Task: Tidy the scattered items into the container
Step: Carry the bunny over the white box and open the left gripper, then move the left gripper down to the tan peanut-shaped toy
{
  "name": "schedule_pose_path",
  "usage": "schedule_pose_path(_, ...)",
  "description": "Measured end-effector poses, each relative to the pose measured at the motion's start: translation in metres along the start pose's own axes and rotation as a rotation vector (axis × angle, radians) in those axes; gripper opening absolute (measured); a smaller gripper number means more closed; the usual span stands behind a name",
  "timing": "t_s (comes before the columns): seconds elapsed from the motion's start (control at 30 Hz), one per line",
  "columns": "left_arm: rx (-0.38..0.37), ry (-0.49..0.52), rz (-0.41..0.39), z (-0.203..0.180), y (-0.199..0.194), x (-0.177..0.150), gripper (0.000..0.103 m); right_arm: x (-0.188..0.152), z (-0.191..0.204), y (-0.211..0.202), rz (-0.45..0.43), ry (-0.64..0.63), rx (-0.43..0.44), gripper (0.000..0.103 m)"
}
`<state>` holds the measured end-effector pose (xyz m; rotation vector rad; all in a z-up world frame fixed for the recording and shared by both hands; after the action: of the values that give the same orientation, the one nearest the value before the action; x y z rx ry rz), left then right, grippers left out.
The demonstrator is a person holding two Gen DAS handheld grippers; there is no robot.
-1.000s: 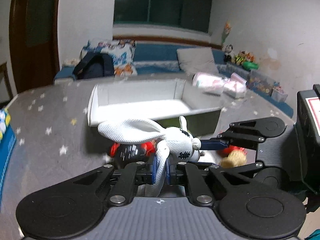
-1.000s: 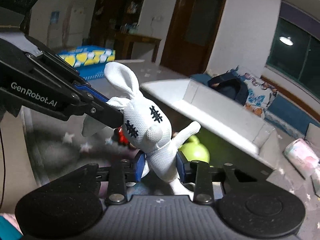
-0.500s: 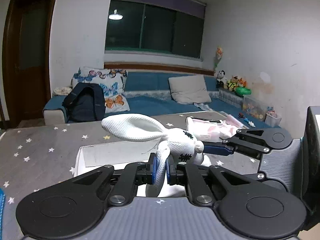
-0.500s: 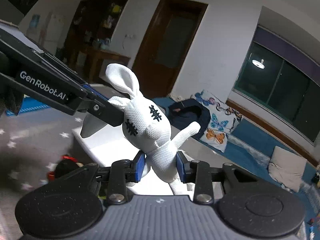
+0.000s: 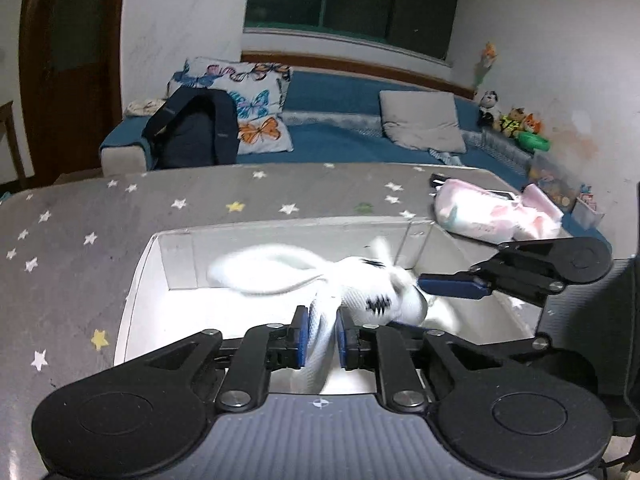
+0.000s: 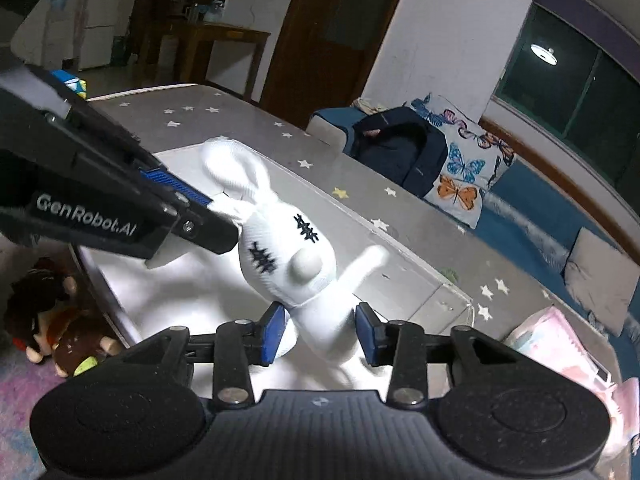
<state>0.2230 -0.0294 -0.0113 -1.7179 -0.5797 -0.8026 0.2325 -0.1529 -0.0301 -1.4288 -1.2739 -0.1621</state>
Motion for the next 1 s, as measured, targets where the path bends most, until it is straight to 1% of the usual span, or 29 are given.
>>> schedule_pose_path(0.03, 0.007, -0.008, 0.005, 0.002, 0.002, 0.0, 0.025, -0.001, -0.001, 0.0, -0.003, 0.002, 0.005, 0.039)
schedule_pose_path(0.13, 0.029, -0.024, 0.018, 0.006, 0.005, -0.001, 0.025, -0.003, -0.003, 0.0, -0.011, 0.019, 0.007, 0.042)
schedule_pose_path(0.23, 0.037, -0.024, 0.013, 0.004, 0.0, -0.001, 0.025, -0.008, -0.009, -0.005, -0.033, 0.056, 0.015, 0.052)
schedule_pose_path(0.3, 0.038, -0.016, 0.002, 0.0, -0.006, -0.001, 0.025, -0.009, -0.011, -0.011, -0.052, 0.074, 0.012, 0.054)
schedule_pose_path(0.33, 0.034, -0.011, -0.004, -0.002, -0.009, -0.002, 0.025, -0.009, -0.014, -0.013, -0.065, 0.086, 0.009, 0.059)
schedule_pose_path(0.37, 0.029, -0.008, -0.011, -0.005, -0.014, -0.004, 0.025, -0.01, -0.017, -0.017, -0.078, 0.1, 0.006, 0.063)
schedule_pose_path(0.43, 0.018, -0.008, -0.021, -0.01, -0.022, -0.007, 0.025, -0.012, -0.02, -0.03, -0.108, 0.125, 0.0, 0.064)
schedule_pose_path(0.53, -0.005, -0.013, -0.032, -0.019, -0.035, -0.014, 0.025, -0.017, -0.022, -0.052, -0.15, 0.152, -0.021, 0.079)
schedule_pose_path(0.6, -0.025, -0.012, -0.041, -0.025, -0.045, -0.02, 0.025, -0.023, -0.023, -0.066, -0.173, 0.166, -0.027, 0.083)
schedule_pose_path(0.67, -0.04, -0.009, -0.047, -0.033, -0.054, -0.026, 0.025, -0.031, -0.023, -0.084, -0.193, 0.185, -0.036, 0.089)
schedule_pose_path(0.7, -0.052, -0.001, -0.051, -0.038, -0.06, -0.031, 0.025, -0.036, -0.021, -0.093, -0.198, 0.193, -0.037, 0.089)
schedule_pose_path(0.77, -0.067, 0.015, -0.056, -0.047, -0.069, -0.039, 0.026, -0.047, -0.019, -0.105, -0.204, 0.208, -0.04, 0.095)
schedule_pose_path(0.8, -0.078, 0.023, -0.057, -0.051, -0.074, -0.044, 0.026, -0.053, -0.017, -0.112, -0.201, 0.22, -0.038, 0.097)
schedule_pose_path(0.93, -0.114, 0.05, -0.035, -0.068, -0.082, -0.064, 0.027, -0.079, -0.011, -0.132, -0.195, 0.272, -0.027, 0.103)
schedule_pose_path(1.0, -0.122, 0.057, -0.02, -0.073, -0.082, -0.074, 0.027, -0.089, -0.008, -0.142, -0.199, 0.29, -0.03, 0.103)
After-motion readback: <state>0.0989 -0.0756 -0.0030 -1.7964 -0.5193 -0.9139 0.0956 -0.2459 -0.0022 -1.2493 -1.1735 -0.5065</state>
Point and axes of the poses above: each gripper's, at about its wrist camera, not at the fingertips, and y roughly the way its jaws point, z to its left, x to its top, the point moved 6 cm from there along y, roughly the way its jaws point, and after that the axes turned 3 degrees about -y, right-handed, at the moved point
